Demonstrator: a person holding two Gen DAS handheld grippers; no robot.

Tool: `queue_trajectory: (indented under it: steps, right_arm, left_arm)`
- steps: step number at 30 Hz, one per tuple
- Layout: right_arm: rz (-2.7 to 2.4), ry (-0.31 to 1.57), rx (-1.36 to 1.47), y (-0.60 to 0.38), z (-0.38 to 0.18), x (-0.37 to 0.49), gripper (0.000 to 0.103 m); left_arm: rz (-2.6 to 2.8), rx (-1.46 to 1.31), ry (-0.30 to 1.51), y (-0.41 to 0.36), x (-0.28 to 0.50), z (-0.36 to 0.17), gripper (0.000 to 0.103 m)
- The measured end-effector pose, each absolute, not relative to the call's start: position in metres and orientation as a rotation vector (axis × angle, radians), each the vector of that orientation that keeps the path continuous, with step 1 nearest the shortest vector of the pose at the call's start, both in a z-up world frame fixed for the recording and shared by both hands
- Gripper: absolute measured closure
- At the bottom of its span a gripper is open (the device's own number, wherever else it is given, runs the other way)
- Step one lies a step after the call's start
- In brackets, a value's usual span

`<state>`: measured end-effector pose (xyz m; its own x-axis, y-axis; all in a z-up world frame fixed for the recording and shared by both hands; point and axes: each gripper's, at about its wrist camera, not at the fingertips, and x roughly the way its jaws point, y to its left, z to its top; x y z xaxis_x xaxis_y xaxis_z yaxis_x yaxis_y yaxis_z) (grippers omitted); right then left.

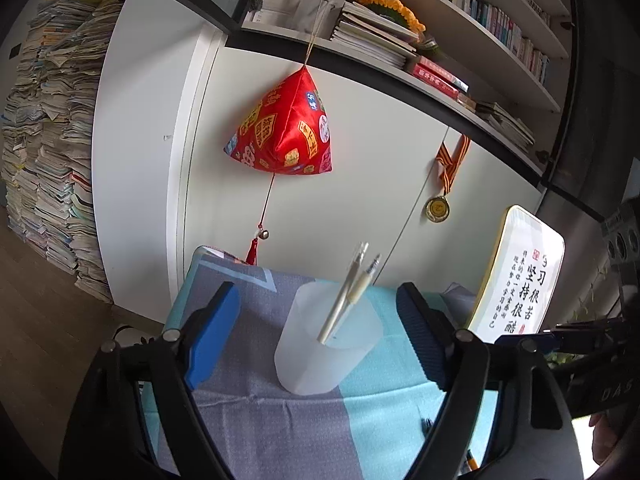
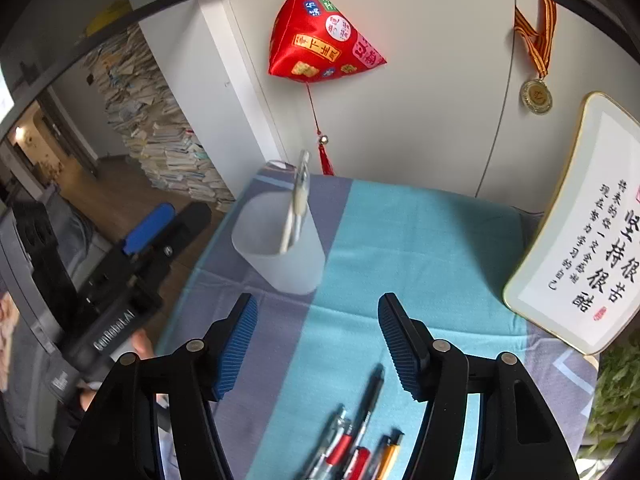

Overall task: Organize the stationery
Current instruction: 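Lower both pens into the frosted cup and open both tools, then grasp the clear green-grip pen with the left tool while the right tool grasps the orange pencil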

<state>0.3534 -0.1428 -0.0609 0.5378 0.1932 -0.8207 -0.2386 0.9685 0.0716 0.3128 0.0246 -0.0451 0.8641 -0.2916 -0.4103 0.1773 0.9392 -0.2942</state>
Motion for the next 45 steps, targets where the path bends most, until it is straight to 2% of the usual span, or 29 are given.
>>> queue_trajectory:
  steps: [10,16,26,40,45]
  right_arm:
    - [0.193,0.969,0.083,-0.188,-0.119,0.268,0.038]
    - [0.135,0.951,0.112,-0.205,-0.132,0.226,0.038]
    - [0.222,0.941,-0.036,-0.17,-0.138,0.156,0.038]
    - [0.081,0.895,0.084,-0.213,-0.149,0.152,0.038]
    - [0.022,0.888,0.125,-0.226,-0.152,0.155,0.038]
  left_arm:
    - [-0.278,-0.128,0.525,0.012,0.27,-0.059,0.015]
    - [-0.297,-0.124,0.595,0.005,0.253,-0.071,0.015]
    - [-0.325,-0.058,0.648,-0.018,0.217,-0.081,0.015]
    - [-0.345,-0.035,0.901,-0.051,0.195,-0.139,0.016]
    - [-0.354,0.068,0.888,-0.068,0.183,-0.142,0.016]
